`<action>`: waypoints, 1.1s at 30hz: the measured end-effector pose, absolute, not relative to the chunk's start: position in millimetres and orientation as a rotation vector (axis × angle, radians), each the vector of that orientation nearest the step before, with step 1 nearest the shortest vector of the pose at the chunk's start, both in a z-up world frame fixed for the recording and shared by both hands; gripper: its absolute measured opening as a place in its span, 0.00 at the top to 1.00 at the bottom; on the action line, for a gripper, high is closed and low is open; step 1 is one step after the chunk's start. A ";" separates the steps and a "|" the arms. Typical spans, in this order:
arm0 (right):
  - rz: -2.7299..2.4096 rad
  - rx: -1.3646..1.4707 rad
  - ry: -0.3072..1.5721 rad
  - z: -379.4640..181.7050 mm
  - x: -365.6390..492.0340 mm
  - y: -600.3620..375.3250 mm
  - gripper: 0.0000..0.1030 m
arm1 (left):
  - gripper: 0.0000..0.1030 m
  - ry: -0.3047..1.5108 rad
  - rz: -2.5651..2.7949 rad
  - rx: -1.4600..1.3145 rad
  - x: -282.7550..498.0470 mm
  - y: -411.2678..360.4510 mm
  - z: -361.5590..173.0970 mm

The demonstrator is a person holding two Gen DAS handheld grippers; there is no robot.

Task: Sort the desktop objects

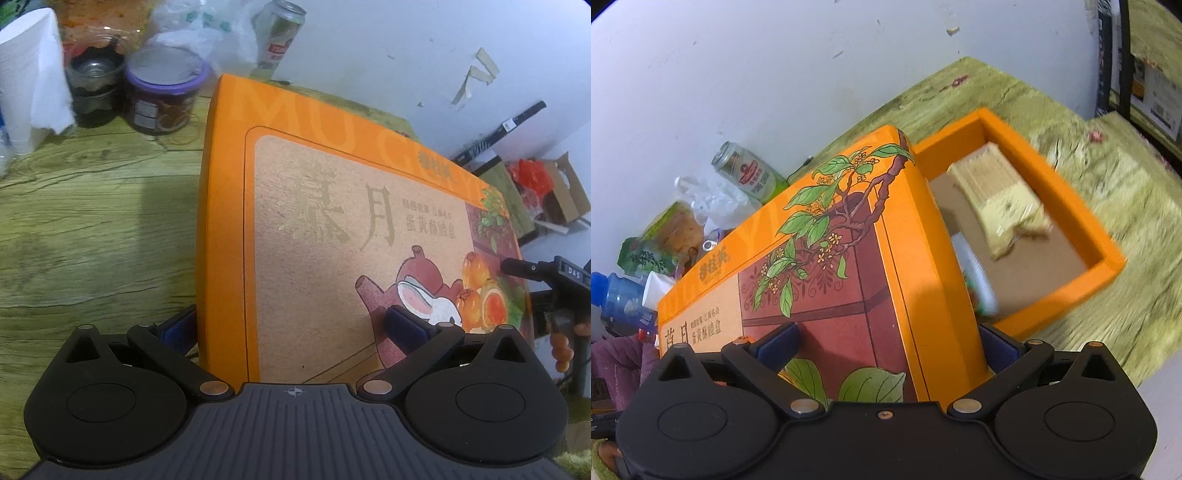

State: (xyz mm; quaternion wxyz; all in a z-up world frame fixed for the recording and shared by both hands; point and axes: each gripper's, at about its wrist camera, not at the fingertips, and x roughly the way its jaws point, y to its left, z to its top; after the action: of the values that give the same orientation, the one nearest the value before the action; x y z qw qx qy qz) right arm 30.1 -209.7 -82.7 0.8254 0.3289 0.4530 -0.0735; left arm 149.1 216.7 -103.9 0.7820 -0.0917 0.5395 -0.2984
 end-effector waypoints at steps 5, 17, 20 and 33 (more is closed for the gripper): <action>-0.150 0.688 0.966 -82.3 34.8 -240.1 0.01 | 0.00 1.167 -0.633 -0.209 147.6 187.3 -107.0; -0.137 0.696 0.972 -95.6 35.4 -285.5 0.01 | 0.00 1.171 -0.618 -0.196 144.4 140.4 -112.9; -0.133 0.699 0.973 -99.8 36.3 -293.4 0.01 | 0.00 1.175 -0.611 -0.196 143.9 132.9 -115.1; -0.096 0.685 1.018 -117.8 57.5 -323.8 0.01 | 0.00 1.200 -0.553 -0.228 143.2 108.9 -128.6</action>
State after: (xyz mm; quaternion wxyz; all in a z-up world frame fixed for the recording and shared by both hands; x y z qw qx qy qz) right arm 57.5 -323.8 -117.8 0.8165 0.3212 0.4776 -0.0452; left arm 143.2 108.9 -128.6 0.7836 -0.1054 0.5561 -0.2562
